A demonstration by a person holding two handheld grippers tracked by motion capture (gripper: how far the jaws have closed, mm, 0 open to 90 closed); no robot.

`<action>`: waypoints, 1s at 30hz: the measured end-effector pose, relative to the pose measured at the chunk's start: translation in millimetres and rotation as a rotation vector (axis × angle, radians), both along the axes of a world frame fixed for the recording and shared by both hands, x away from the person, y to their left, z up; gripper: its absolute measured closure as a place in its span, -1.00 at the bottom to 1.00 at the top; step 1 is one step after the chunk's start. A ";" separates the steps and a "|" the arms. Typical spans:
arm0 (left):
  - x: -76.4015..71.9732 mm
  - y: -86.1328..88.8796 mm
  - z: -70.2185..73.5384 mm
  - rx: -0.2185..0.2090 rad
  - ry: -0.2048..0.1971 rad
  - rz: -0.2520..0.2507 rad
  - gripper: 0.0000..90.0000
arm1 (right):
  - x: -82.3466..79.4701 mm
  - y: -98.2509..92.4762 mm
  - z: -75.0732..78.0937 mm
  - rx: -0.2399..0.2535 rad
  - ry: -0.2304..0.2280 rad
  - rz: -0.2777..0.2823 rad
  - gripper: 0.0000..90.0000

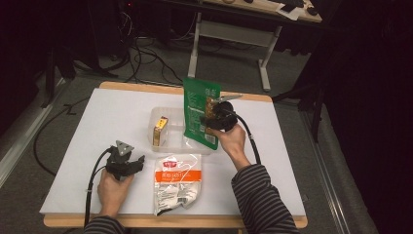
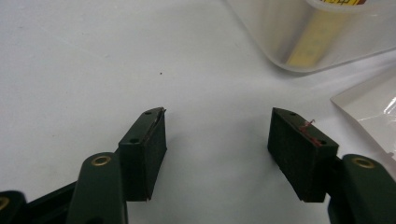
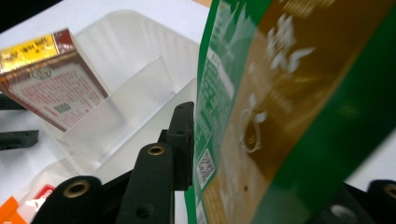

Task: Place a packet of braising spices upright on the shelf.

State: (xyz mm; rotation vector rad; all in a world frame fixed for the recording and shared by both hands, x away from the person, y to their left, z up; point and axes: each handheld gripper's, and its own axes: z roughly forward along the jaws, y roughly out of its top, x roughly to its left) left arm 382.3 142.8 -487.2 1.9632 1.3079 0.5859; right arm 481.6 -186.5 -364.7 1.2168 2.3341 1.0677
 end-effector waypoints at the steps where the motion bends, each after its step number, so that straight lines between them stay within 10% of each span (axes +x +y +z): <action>1: 0.0 0.0 0.0 0.000 0.000 0.000 -0.16 | 1.4 -0.7 1.7 -0.004 0.012 0.002 0.56; 13: 0.0 -0.1 0.0 0.000 0.000 0.000 -0.16 | 17.1 5.4 5.5 -0.066 0.175 0.055 0.97; 30: -0.1 -0.1 0.0 0.001 -0.001 0.000 -0.16 | -2.5 -3.6 11.8 0.042 -0.055 -0.004 1.00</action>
